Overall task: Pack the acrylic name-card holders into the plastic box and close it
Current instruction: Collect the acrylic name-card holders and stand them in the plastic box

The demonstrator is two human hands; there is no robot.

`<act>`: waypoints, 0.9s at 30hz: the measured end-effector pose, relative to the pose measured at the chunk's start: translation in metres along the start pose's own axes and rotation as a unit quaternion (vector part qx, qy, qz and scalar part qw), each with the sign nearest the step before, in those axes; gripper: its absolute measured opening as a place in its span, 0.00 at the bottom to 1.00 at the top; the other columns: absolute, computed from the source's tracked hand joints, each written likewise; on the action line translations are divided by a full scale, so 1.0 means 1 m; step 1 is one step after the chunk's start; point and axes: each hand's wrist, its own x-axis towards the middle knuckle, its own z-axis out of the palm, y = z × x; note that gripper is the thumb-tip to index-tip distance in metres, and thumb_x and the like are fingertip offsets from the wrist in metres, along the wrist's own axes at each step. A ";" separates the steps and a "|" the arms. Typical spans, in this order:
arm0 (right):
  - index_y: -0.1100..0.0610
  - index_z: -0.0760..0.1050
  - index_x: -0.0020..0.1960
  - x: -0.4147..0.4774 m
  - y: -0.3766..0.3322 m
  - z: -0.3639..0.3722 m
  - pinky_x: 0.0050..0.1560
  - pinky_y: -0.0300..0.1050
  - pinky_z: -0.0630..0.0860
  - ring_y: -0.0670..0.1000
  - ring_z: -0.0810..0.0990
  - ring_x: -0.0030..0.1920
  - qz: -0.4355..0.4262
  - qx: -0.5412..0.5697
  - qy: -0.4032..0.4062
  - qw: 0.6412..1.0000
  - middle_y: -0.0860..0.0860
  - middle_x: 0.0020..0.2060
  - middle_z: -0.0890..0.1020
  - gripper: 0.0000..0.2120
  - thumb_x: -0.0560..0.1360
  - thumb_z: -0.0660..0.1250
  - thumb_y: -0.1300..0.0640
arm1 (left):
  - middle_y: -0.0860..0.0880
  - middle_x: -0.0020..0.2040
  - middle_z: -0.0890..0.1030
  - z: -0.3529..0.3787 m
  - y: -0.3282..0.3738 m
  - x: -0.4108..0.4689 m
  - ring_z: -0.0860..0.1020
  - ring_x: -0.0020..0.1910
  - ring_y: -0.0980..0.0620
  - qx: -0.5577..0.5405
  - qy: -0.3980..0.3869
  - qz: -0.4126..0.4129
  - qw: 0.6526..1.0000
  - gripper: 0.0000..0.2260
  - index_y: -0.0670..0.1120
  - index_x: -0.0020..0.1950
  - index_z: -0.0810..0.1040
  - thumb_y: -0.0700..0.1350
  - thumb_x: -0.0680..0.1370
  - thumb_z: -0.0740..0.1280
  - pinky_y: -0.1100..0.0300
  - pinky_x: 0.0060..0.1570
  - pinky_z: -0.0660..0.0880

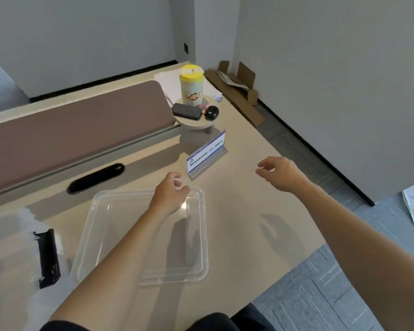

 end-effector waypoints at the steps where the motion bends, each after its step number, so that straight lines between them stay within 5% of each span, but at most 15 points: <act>1: 0.50 0.78 0.62 0.019 -0.004 0.001 0.54 0.54 0.80 0.52 0.83 0.49 -0.003 0.006 -0.007 1.000 0.48 0.56 0.82 0.17 0.77 0.66 0.43 | 0.52 0.56 0.77 0.002 0.002 0.008 0.77 0.53 0.50 -0.031 0.005 -0.024 0.999 0.19 0.52 0.65 0.70 0.50 0.75 0.68 0.55 0.53 0.73; 5: 0.52 0.76 0.66 0.092 -0.023 0.012 0.56 0.49 0.78 0.54 0.81 0.54 -0.027 0.025 -0.034 0.999 0.52 0.59 0.81 0.20 0.79 0.65 0.43 | 0.50 0.52 0.80 0.017 0.005 0.036 0.81 0.51 0.47 -0.168 0.026 -0.120 0.978 0.20 0.53 0.60 0.72 0.51 0.68 0.67 0.46 0.59 0.77; 9: 0.55 0.66 0.74 0.158 -0.033 0.035 0.55 0.46 0.71 0.56 0.77 0.62 -0.034 0.083 -0.070 0.994 0.54 0.67 0.76 0.28 0.80 0.63 0.42 | 0.47 0.55 0.81 0.034 0.012 0.063 0.80 0.51 0.48 -0.172 0.056 -0.170 0.969 0.18 0.55 0.62 0.72 0.50 0.73 0.69 0.48 0.58 0.77; 14: 0.54 0.57 0.79 0.217 -0.033 0.057 0.68 0.56 0.70 0.59 0.70 0.72 -0.009 0.170 -0.116 0.978 0.54 0.75 0.68 0.35 0.79 0.61 0.37 | 0.48 0.58 0.78 0.052 0.030 0.110 0.79 0.43 0.57 -0.151 0.086 -0.195 0.965 0.24 0.52 0.72 0.67 0.53 0.77 0.68 0.62 0.43 0.73; 17: 0.52 0.61 0.77 0.238 -0.035 0.069 0.69 0.58 0.69 0.58 0.70 0.71 -0.018 0.205 -0.158 0.966 0.53 0.74 0.70 0.32 0.79 0.59 0.36 | 0.49 0.57 0.78 0.062 0.038 0.132 0.78 0.40 0.57 -0.168 0.106 -0.229 0.953 0.25 0.51 0.73 0.66 0.57 0.79 0.65 0.66 0.32 0.72; 19: 0.50 0.63 0.76 0.246 -0.034 0.079 0.68 0.57 0.70 0.56 0.72 0.69 -0.012 0.235 -0.172 0.956 0.53 0.72 0.72 0.30 0.79 0.57 0.35 | 0.49 0.56 0.80 0.071 0.040 0.143 0.79 0.42 0.54 -0.203 0.128 -0.267 0.933 0.25 0.50 0.70 0.70 0.61 0.78 0.64 0.64 0.35 0.74; 23: 0.46 0.62 0.75 0.251 -0.028 0.101 0.70 0.56 0.70 0.54 0.72 0.68 0.003 0.299 -0.158 0.941 0.51 0.70 0.71 0.38 0.72 0.57 0.26 | 0.49 0.37 0.76 0.089 0.041 0.157 0.73 0.33 0.52 -0.250 0.164 -0.312 0.902 0.22 0.48 0.52 0.80 0.65 0.78 0.59 0.59 0.35 0.70; 27: 0.46 0.62 0.75 0.250 -0.023 0.116 0.69 0.60 0.71 0.55 0.73 0.67 0.013 0.325 -0.146 0.934 0.51 0.70 0.71 0.42 0.69 0.55 0.23 | 0.50 0.30 0.68 0.096 0.038 0.161 0.65 0.29 0.51 -0.334 0.189 -0.323 0.865 0.19 0.47 0.49 0.81 0.61 0.78 0.62 0.59 0.32 0.65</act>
